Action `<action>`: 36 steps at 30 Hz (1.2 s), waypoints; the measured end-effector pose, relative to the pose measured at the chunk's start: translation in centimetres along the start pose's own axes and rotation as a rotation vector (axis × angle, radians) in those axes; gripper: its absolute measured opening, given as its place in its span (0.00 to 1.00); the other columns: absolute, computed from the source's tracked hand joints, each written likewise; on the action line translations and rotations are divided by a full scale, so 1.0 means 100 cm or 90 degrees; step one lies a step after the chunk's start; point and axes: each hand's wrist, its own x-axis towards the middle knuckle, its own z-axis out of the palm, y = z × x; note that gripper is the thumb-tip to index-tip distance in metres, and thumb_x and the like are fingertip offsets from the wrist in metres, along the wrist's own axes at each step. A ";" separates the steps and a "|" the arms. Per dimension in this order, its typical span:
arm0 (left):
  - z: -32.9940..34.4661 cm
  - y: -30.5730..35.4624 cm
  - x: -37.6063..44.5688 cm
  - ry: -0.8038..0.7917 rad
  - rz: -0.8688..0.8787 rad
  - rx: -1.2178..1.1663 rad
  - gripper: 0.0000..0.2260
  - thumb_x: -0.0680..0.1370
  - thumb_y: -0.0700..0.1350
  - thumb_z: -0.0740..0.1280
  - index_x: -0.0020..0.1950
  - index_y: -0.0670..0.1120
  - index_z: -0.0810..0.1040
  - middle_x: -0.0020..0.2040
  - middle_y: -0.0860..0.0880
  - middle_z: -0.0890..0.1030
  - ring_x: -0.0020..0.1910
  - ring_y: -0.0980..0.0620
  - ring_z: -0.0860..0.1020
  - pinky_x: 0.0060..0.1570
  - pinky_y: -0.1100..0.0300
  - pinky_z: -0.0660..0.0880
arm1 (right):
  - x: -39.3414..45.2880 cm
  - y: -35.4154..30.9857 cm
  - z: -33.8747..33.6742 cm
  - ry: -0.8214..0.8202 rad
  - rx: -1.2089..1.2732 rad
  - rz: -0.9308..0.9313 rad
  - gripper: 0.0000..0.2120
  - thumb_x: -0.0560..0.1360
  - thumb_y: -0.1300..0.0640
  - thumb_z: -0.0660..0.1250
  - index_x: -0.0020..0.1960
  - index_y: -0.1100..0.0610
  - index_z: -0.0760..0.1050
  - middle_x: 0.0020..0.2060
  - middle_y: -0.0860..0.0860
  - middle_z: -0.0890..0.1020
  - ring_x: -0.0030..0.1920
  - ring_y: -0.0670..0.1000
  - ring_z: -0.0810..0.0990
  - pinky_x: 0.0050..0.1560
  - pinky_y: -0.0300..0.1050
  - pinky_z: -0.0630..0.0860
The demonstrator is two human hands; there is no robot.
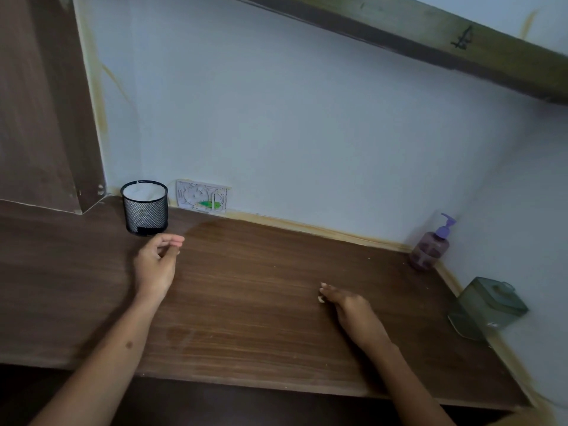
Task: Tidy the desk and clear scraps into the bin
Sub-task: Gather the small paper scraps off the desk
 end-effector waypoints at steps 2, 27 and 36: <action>0.001 0.000 0.001 -0.002 -0.003 0.004 0.13 0.76 0.32 0.64 0.43 0.49 0.79 0.44 0.48 0.82 0.46 0.45 0.80 0.52 0.55 0.74 | 0.007 0.024 -0.003 0.037 -0.042 0.058 0.23 0.79 0.66 0.59 0.71 0.50 0.70 0.71 0.46 0.69 0.71 0.47 0.69 0.72 0.43 0.65; 0.003 -0.003 0.005 -0.018 0.027 0.050 0.17 0.75 0.32 0.65 0.41 0.56 0.78 0.42 0.55 0.81 0.44 0.48 0.80 0.43 0.75 0.70 | 0.012 -0.045 -0.012 -0.174 0.078 -0.086 0.30 0.79 0.37 0.48 0.78 0.46 0.53 0.75 0.39 0.53 0.74 0.37 0.47 0.73 0.33 0.43; 0.002 -0.005 0.003 -0.017 0.022 0.039 0.15 0.75 0.32 0.64 0.41 0.53 0.78 0.42 0.50 0.82 0.40 0.50 0.79 0.41 0.75 0.70 | 0.002 0.054 -0.030 -0.156 -0.085 0.113 0.34 0.78 0.36 0.40 0.78 0.51 0.42 0.77 0.46 0.44 0.78 0.47 0.42 0.74 0.43 0.37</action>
